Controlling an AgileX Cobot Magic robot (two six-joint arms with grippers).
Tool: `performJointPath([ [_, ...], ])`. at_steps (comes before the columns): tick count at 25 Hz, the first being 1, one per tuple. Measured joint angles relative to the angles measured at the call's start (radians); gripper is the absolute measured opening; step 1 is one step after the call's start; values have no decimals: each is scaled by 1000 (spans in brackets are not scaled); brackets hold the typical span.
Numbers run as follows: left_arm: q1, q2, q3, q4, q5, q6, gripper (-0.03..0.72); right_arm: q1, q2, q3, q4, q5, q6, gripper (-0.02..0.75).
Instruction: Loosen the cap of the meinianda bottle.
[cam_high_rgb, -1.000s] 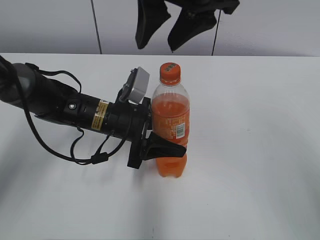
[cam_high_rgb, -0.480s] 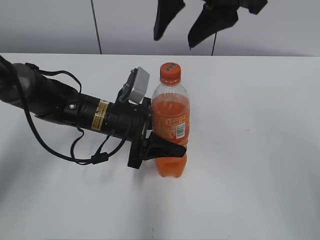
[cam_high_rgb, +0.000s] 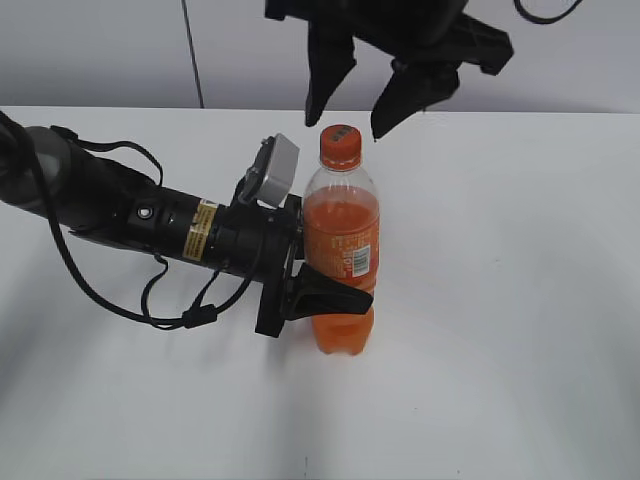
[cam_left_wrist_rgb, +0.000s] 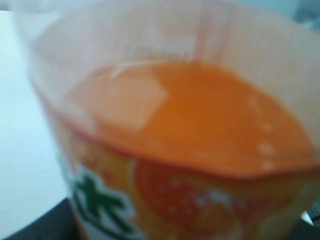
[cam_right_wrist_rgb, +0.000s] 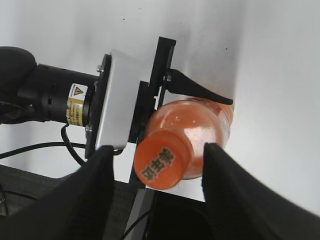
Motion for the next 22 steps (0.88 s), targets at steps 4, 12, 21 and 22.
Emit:
performJointPath([
  [4,0,0,0,0,0,0,412,0,19,0,20,0,2,421],
  [12,0,0,0,0,0,0,412,0,23,0,21,0,2,421],
  [21,0,0,0,0,0,0,412,0,39,0,29,0,2,382],
  [22,0,0,0,0,0,0,412,0,39,0,29,0,2,372],
])
